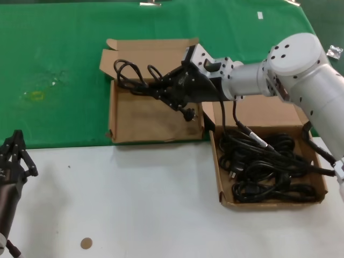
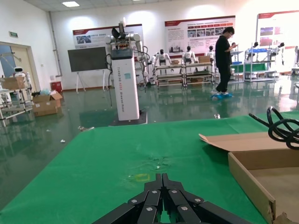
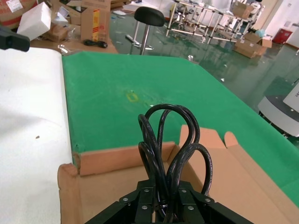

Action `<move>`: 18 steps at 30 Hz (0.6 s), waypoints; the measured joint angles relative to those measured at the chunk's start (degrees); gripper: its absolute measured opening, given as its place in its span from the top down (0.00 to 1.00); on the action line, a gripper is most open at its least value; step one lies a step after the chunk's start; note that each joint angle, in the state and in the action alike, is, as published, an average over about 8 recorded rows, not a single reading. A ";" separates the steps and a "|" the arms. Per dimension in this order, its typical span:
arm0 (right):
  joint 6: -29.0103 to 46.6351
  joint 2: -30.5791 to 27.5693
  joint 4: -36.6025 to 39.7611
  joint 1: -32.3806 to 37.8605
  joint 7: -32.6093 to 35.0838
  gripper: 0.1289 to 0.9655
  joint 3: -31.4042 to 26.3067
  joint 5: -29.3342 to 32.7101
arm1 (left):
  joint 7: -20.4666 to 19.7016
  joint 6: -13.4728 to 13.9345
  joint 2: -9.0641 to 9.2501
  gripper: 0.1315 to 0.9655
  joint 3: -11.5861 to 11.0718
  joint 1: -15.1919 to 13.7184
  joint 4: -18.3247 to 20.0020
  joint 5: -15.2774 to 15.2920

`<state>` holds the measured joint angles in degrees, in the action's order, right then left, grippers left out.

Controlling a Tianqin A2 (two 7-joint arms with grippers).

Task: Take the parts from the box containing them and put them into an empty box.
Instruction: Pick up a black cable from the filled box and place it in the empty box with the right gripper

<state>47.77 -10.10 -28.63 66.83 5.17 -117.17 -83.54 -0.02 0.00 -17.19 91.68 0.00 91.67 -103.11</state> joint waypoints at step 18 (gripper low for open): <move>-0.52 1.04 7.11 1.92 3.87 0.90 0.86 -0.45 | 0.00 0.00 0.00 0.98 0.00 0.00 0.00 0.00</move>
<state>47.25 -9.05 -21.52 68.75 9.04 -116.31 -83.99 -0.02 0.00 -17.19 91.68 0.00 91.67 -103.11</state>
